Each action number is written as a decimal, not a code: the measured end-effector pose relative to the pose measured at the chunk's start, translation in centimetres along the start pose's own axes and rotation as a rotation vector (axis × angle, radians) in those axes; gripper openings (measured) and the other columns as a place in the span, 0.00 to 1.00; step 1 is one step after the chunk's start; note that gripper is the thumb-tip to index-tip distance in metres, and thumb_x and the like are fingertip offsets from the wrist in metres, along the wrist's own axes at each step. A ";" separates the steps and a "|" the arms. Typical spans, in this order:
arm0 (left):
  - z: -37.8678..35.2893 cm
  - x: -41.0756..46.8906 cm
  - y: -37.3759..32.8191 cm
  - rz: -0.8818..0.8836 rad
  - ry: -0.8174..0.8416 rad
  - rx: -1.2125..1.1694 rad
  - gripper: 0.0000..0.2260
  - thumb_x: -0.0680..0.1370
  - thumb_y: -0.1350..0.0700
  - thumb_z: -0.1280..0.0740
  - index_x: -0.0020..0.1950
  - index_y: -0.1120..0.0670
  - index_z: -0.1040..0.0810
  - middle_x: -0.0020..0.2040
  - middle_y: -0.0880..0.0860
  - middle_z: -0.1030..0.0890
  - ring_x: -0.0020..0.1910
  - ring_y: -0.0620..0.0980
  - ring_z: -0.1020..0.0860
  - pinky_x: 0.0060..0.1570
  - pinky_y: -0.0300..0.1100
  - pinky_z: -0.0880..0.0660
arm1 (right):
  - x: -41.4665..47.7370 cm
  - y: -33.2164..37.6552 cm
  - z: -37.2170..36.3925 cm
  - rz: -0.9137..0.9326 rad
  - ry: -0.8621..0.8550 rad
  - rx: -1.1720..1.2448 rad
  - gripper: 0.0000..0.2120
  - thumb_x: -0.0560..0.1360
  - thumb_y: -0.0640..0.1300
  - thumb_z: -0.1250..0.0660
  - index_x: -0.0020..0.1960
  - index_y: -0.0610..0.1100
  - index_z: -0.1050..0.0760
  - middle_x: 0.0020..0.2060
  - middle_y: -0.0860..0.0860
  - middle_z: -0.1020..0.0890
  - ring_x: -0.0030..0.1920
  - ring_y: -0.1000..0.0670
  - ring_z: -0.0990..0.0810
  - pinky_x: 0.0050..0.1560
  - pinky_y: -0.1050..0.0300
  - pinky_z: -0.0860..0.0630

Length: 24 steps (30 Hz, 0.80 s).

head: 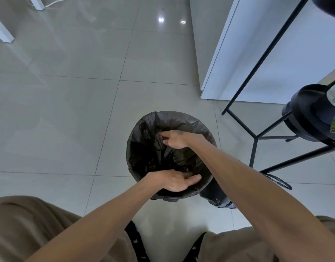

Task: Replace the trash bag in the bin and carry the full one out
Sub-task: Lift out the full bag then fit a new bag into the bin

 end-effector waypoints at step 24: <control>9.2 -0.3 9.1 0.195 -0.439 1.252 0.53 0.66 0.18 0.49 0.82 0.46 0.56 0.82 0.59 0.59 0.80 0.63 0.65 0.73 0.65 0.69 | -2.5 -7.0 -4.3 -0.190 -0.026 -1.168 0.55 0.67 0.80 0.45 0.81 0.53 0.64 0.80 0.46 0.64 0.77 0.35 0.68 0.72 0.29 0.68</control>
Point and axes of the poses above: each hand's wrist, its own x-axis towards the middle knuckle, its own z-axis out of the back of the hand, y = z × x, the point moved 6 cm from there along x, towards the middle knuckle
